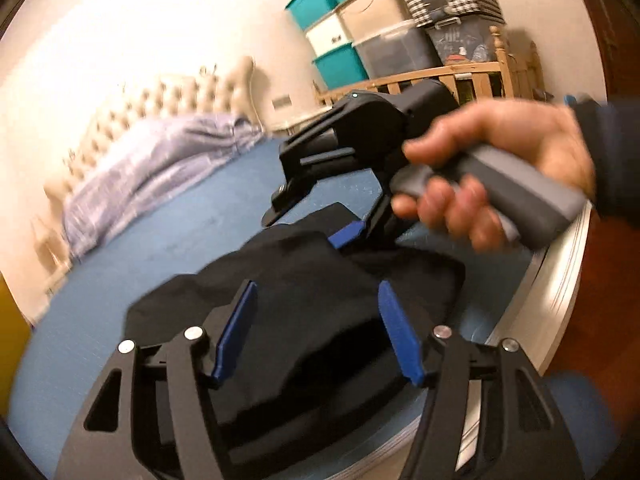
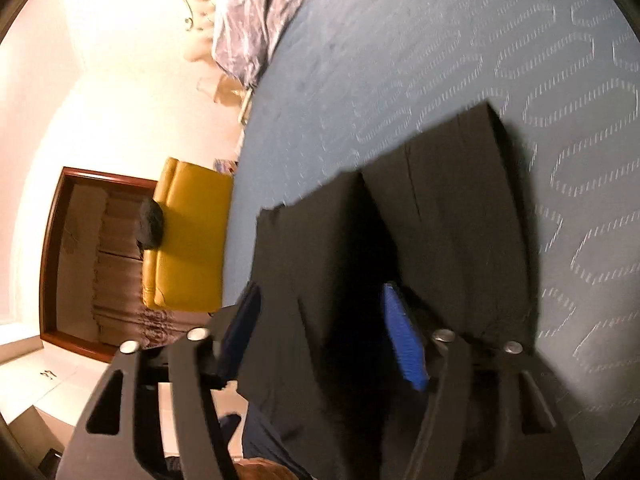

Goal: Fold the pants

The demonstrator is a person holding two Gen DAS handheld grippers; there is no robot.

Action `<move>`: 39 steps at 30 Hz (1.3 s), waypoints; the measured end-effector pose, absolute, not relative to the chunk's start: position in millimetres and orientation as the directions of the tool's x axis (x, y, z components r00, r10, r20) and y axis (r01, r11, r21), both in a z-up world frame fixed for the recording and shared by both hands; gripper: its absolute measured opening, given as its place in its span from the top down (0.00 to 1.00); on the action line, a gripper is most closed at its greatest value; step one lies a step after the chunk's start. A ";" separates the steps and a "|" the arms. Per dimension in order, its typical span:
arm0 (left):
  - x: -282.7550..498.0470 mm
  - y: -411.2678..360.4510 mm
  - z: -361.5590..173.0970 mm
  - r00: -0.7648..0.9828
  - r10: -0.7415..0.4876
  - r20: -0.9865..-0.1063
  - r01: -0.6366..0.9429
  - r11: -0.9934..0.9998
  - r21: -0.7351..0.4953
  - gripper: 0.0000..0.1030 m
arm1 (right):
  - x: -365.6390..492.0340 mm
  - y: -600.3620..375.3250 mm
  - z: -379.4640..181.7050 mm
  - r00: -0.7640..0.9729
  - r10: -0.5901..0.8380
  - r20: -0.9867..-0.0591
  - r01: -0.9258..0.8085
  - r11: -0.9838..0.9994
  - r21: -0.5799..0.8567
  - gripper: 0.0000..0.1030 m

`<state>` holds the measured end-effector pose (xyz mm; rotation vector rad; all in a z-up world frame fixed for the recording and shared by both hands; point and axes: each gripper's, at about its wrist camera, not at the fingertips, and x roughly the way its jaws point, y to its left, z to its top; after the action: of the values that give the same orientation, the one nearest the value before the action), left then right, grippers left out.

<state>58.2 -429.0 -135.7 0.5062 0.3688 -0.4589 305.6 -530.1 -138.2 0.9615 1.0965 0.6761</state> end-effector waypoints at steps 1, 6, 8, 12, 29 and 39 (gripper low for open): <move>52.5 -428.8 -139.0 0.842 -0.324 -0.431 0.500 0.769 0.399 0.39 | 306.8 -530.9 -137.4 0.334 0.841 -0.425 0.002 0.450 0.893 0.38; 37.1 -437.7 -155.0 0.839 -0.328 -0.434 0.517 0.731 0.445 0.39 | 311.9 -525.3 -129.7 0.301 0.790 -0.534 -0.023 0.566 0.824 0.38; 42.0 -446.8 -155.3 0.842 -0.297 -0.450 0.501 0.740 0.449 0.44 | 310.5 -520.3 -125.9 0.291 0.760 -0.581 -0.051 0.619 0.784 0.38; 45.7 -459.6 -171.7 0.840 -0.244 -0.485 0.505 0.680 0.532 0.46 | 308.6 -509.8 -124.5 0.260 0.712 -0.653 -0.095 0.691 0.716 0.39; 45.0 -506.4 -162.1 0.832 -0.246 -0.497 0.523 0.645 0.557 0.85 | 298.5 -537.1 -80.1 0.296 0.646 -0.703 -0.141 0.758 0.637 0.92; 33.3 -509.5 -178.5 0.805 -0.258 -0.535 0.565 0.609 0.556 0.86 | 287.8 -557.9 -113.1 0.302 0.685 -0.663 -0.056 0.707 0.705 0.92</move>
<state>33.3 -509.5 -178.5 0.7811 0.4286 -0.4924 287.8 -557.9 -113.1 0.6398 1.1725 0.5383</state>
